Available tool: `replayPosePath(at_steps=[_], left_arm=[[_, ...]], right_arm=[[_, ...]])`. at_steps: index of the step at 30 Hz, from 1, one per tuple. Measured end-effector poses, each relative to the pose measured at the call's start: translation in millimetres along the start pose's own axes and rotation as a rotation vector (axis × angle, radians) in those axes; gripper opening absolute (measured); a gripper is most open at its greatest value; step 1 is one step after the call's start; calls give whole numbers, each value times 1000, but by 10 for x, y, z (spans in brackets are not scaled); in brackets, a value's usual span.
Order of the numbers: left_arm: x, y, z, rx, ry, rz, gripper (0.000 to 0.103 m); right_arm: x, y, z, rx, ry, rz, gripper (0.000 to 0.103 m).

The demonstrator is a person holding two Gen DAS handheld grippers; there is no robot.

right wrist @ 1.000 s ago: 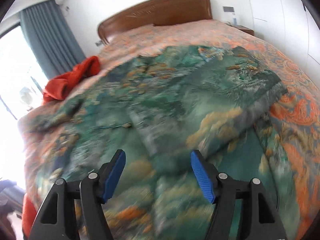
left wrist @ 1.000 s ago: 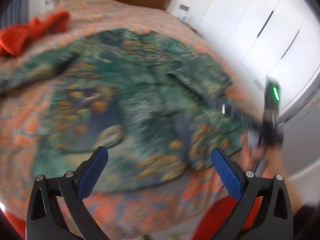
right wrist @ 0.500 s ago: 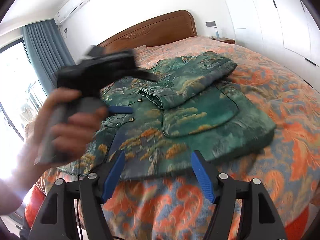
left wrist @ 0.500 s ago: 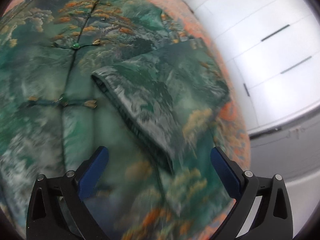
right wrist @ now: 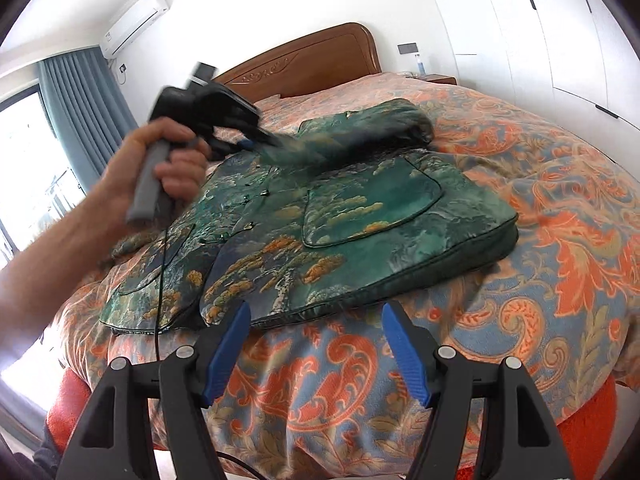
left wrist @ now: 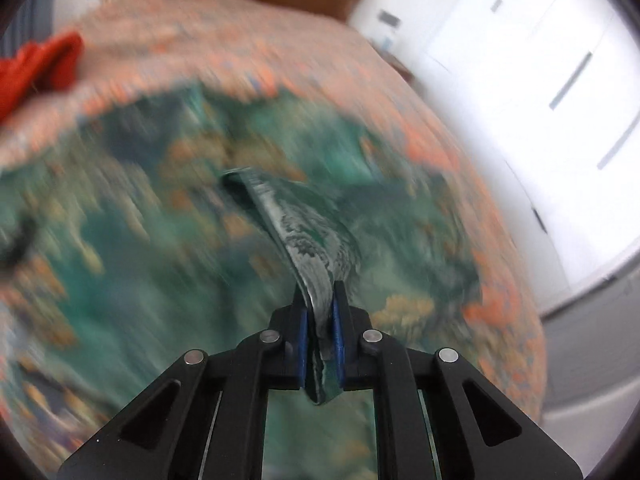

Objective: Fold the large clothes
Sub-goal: 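Grasp the opposite side edge of the jacket with the left tool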

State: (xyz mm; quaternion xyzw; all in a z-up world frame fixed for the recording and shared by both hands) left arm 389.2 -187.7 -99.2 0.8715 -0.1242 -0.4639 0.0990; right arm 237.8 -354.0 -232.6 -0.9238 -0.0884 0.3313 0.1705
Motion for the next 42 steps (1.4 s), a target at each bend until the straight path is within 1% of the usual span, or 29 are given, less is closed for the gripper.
replayPosePath(at_steps=[2,4,7,10,13,15,17,19,22,24,25,26,27,28,29,31,32,33,34,35,37,38,42], left_arm=[[20,-134,-198,12,29,-49,9],[134,-231,-282,32,30,-87,9],[464,-346,-176,54,-35,-120,12],[764,-440,-20,45,-89,-149,14],[888,-538,19,13,-96,-128,14],[909,-570,36,-7,-92,-110,14],[926,-599,35,-16,-87,-97,14],[919,-611,45,-8,-77,-96,14],[916,-637,-10,10,-57,-101,14],[972,-645,-29,14,-56,-99,15],[1018,-656,-29,14,-59,-99,16],[1067,-668,-26,15,-61,-99,17],[1089,-683,0,14,-61,-98,17],[1103,-698,25,11,-57,-94,18],[1112,-710,40,6,-53,-89,18],[1139,-734,69,-6,-46,-79,18],[1152,-743,78,-10,-42,-74,18],[1158,-745,84,-13,-37,-69,19],[1170,-749,93,-16,-34,-64,19],[1186,-753,104,-18,-31,-61,20],[1212,-767,130,-14,-21,-63,22],[1226,-775,142,-13,-17,-61,22],[1222,-807,195,-13,6,-49,22]], right_arm=[[8,17,-11,1,1,3,70],[16,16,-19,-10,1,5,70],[55,10,-35,-23,-7,3,70],[110,37,-79,-14,-22,2,70],[126,72,-181,-12,-26,9,70],[127,130,-385,-24,-20,6,70],[149,219,-674,-49,-8,15,70],[253,370,-1046,-65,-4,60,70],[662,640,-1614,-69,-54,127,70],[972,784,-1928,-56,-58,147,70],[1185,858,-2100,-48,-61,146,70],[1316,896,-2192,-45,-63,141,70],[1556,961,-2360,-41,-53,134,70],[1685,977,-2419,-49,-53,131,70],[1937,989,-2513,-71,-61,131,70],[2273,973,-2552,-107,-95,119,70],[2553,982,-2508,-114,-152,103,70],[2720,1011,-2446,-108,-194,102,70],[2889,1069,-2370,-102,-235,126,71],[3103,1138,-2234,-109,-301,166,71],[3289,1192,-2095,-121,-370,207,71],[3328,1188,-2086,-117,-389,220,72],[3406,1130,-2176,-136,-478,250,72]])
Point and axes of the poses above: each gripper's, at about its wrist camera, not at the fingertips, and x roughly the way its jaws point, y to its right, z to its underside, the point moved 6 cm from there along x, roughly the way its jaws point, and after that the axes turned 3 degrees about -z, right-handed, at the moved point
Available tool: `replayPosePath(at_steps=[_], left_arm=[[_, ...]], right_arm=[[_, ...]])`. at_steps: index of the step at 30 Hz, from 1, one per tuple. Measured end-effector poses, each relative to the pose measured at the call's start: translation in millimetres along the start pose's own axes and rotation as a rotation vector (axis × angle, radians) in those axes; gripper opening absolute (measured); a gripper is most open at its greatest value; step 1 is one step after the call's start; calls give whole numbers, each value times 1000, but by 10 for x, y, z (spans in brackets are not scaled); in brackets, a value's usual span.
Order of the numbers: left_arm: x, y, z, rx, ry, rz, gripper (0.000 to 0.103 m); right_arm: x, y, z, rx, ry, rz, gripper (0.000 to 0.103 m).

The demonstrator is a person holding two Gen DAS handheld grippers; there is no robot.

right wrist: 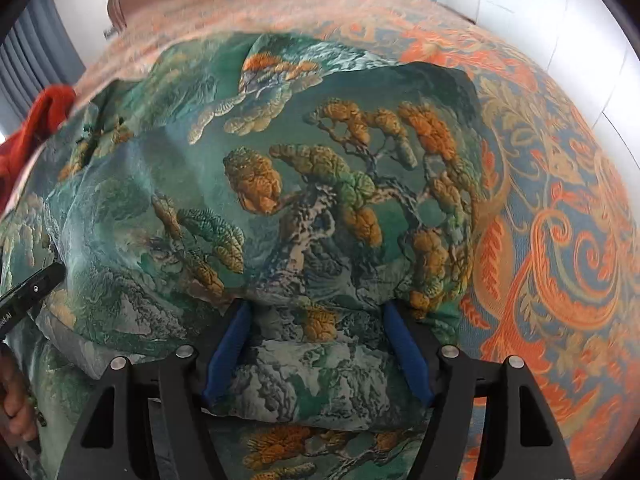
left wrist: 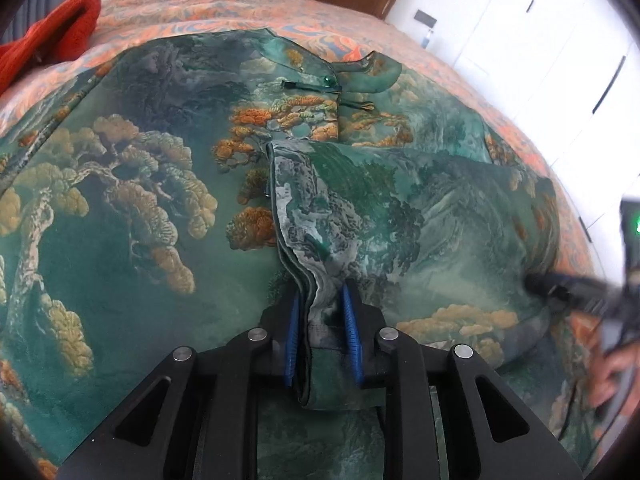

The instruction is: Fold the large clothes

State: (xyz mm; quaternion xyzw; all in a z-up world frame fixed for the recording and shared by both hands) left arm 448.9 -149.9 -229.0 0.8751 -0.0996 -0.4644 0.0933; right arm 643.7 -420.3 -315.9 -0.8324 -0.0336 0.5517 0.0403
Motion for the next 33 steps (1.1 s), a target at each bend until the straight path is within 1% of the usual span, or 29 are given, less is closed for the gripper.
replayPosePath(at_steps=[1,2,3,4,5,6,7,9,10,13,14,16,19,21,22,24,25,26,27,28,29,30,31,32,33], left_arm=[[-3,-1,4,2,7,3,22],[-7,-4,16,3,14,6,22],[-30,-22,47,3,20,10,22],[-38,-30,57,0,24,15,22],[-43,-41,70,-4,28,21,22],[-37,-43,68,-9,30,28,22],[-40,-55,75,-11,32,32,22],[-33,-59,101,-9,37,32,22],[-37,-56,105,-4,40,28,22],[-53,-52,128,9,56,20,22],[-53,-52,139,8,61,21,22],[-45,-54,165,6,71,24,22],[-48,-41,204,12,73,16,22],[-41,-16,214,17,70,10,22],[-40,-4,211,19,67,9,23],[-59,8,207,27,59,12,23],[-66,17,182,32,55,10,25],[-95,23,178,40,49,1,27],[-141,16,163,48,44,-15,36],[-186,17,133,52,40,-32,52],[-266,13,132,53,39,-46,61],[-406,9,148,48,38,-51,80],[-514,4,177,41,35,-37,90],[-649,1,227,34,33,-4,90],[-756,-5,279,32,28,24,90]], right_arm=[[-43,-19,-68,-7,-12,-1,72],[-162,-25,-178,-5,13,-13,72],[-340,-24,-325,6,91,-43,72],[-447,-18,-433,12,144,-61,72],[-584,5,-591,25,217,-73,72],[-634,36,-705,42,255,-73,72],[-635,52,-770,54,267,-75,72],[-449,112,-917,93,238,-96,72],[-333,120,-948,100,219,-88,72],[115,144,-891,77,141,-8,72],[242,129,-839,81,112,4,72],[393,124,-815,89,82,12,72],[439,116,-816,90,70,25,72],[404,90,-823,87,78,37,72],[398,53,-892,84,87,41,72],[247,-20,-842,72,131,40,72],[157,-39,-811,68,149,27,72],[69,-59,-782,60,159,9,72],[-16,-64,-752,49,163,-4,72],[-101,-62,-715,40,167,-11,72],[-244,-79,-666,25,176,-18,72],[-368,-89,-607,19,191,-27,72],[-460,-92,-539,17,203,-36,72],[-610,-117,-451,20,220,-61,72],[-678,-151,-435,23,226,-76,72]])
Point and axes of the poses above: each gripper's, at about its wrist camera, not at the fingertips, and x roughly the way its jaws point, y to its right, z to its underside, the point moved 6 cm from there along x, roughly the way its jaws point, and after that the axes turned 3 degrees about -z, right-handed, at the moved point
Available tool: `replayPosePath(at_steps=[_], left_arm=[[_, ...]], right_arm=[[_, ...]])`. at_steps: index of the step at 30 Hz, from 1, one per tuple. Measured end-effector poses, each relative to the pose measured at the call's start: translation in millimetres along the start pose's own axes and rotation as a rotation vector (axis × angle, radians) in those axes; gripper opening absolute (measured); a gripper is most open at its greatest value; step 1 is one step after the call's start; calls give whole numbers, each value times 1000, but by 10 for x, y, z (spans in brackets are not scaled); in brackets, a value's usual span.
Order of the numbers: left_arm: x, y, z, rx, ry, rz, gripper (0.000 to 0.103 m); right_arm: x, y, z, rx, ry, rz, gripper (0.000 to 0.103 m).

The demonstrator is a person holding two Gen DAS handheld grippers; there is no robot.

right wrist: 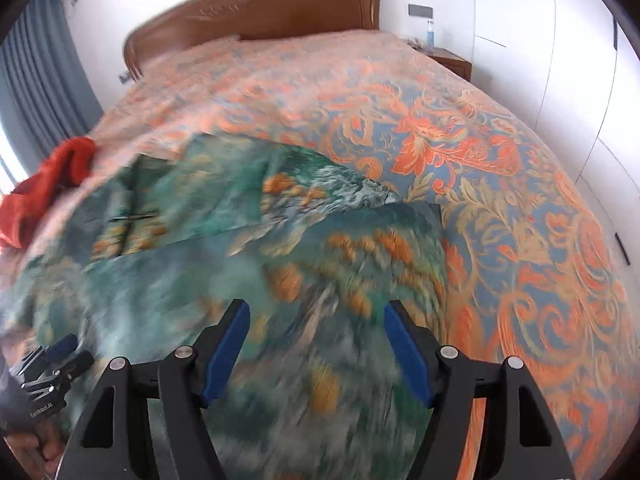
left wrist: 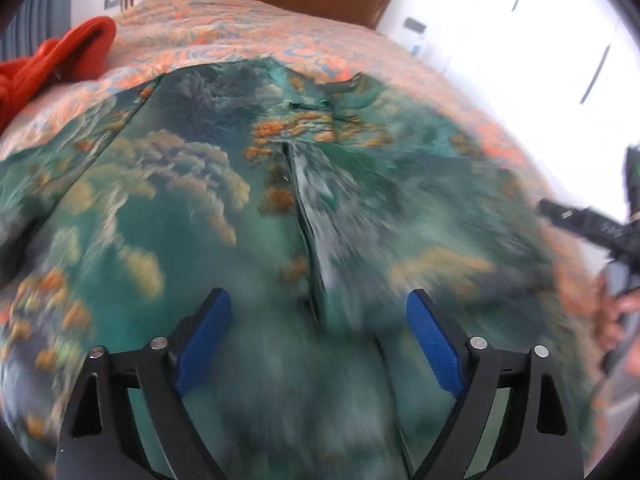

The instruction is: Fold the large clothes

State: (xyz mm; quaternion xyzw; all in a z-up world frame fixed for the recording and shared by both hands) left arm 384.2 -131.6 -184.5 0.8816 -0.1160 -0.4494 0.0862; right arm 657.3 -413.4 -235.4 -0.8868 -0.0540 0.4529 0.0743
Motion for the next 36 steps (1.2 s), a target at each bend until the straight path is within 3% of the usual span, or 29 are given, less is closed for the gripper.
replayPosePath(at_steps=[2,4,8,13,16,24,27,31,36], left_arm=[[-270,-35,173,17,-23,50,91],[-502,-120,347,53,-29,43,91],[-954,-453,670,91,-13,-21,93],[-1271,-966,886,52,29,-134,93],[-1449,-1247,957,-3,50,-153,95],[-1470,-2190,1070,-241,71,-251,97],[-1404,-2462,1017,-324,73,-250,97],[-1370,-2899,787,-501,115,-216,97],[-1277,-3585,352,-718,174,-236,97]], right_arm=[[-233,-38,169,16,-1,-53,72],[-374,-24,365,16,-4,-81,72],[-731,-135,881,-49,3,-75,72],[-896,-299,1407,-129,4,-49,72],[-981,-433,1659,-182,16,-25,72],[-1655,-959,2357,-195,166,-26,72],[-1840,-1075,2657,-114,190,-34,72],[-1933,-1192,2984,34,162,-90,72],[-2062,-1529,3197,-79,154,-85,72]])
Point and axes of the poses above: each gripper's, at about its wrist camera, not at the fingertips, and x roughly the way its jaws point, y to its right, z to its underside, the point moved 6 cm from there along x, roughly the way its jaws point, and after that the axes turned 3 degrees about -z, right-handed, at the moved point
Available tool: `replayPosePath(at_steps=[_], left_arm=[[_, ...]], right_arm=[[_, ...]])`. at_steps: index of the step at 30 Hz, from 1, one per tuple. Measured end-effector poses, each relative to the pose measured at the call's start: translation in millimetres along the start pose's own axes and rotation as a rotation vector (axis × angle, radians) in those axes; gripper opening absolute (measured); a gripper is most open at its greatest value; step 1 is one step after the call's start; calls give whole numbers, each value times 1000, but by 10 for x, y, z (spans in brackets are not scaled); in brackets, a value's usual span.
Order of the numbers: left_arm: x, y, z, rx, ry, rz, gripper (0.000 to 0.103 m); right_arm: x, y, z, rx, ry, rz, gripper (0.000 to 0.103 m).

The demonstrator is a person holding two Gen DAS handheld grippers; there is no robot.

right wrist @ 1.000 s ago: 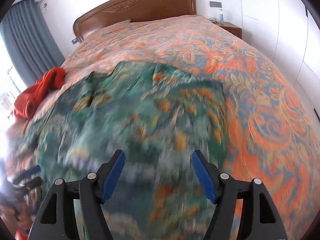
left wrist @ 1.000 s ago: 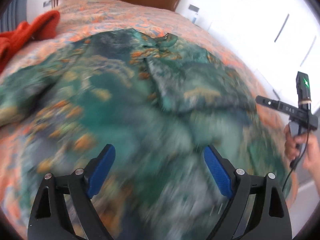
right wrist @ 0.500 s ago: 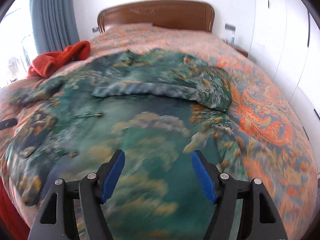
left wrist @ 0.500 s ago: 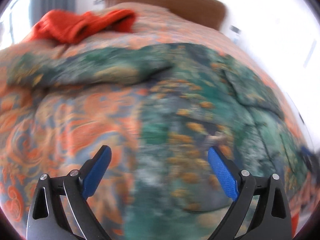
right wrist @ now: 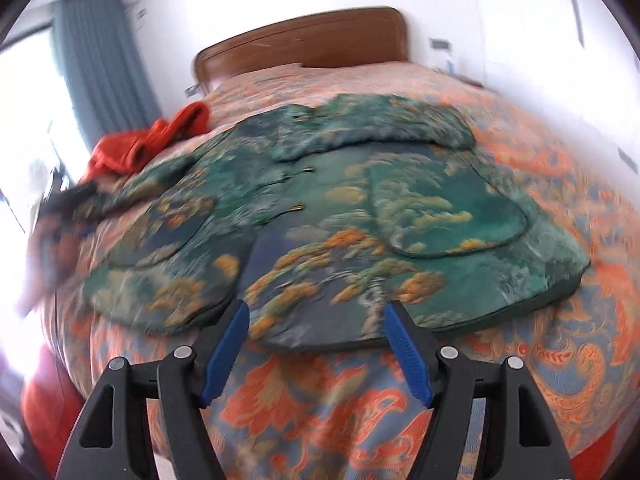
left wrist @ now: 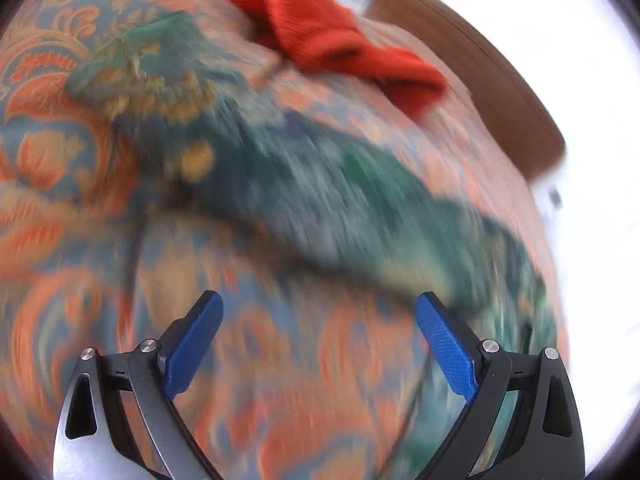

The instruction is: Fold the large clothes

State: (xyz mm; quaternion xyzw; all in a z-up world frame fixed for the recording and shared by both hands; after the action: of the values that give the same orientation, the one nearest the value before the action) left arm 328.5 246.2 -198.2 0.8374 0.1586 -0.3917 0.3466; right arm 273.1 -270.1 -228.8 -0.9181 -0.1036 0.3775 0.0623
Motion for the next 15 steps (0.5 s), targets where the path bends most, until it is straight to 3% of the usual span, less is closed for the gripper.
replayPosePath(at_steps=[5,8,9,12,15], left_arm=[[235,-285,-400,-178,39,-100,92],[197,-284,-510,-159,83,-147,37],[179,-212,-517,-119,89,-163,12],[1,75,-537,8,141,-168,11],[-326,645,-476,199,233,-144,11]], right_arm=[[-52,-258,30,-127,0,4,72],[-37,-315,81,-133,-14,-7,72],[-26,-323,106,-130,-21,-10,72],[21,-349,186,-102,-43,-23,72],[44,-367,238,-77,-52,-41,72]])
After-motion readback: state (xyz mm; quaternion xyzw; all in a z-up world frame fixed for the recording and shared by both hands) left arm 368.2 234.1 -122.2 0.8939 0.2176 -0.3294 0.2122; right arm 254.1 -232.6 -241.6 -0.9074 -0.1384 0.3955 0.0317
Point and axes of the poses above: each gripper's, at about its wrist camera, not at the fingertips, and x roughly the way its jaws point, y to its right, z to its underside, the point moved 6 cm from there along x, roughly the way its jaws point, and after that the axes turned 3 degrees about -z, right-handed, at the moved point
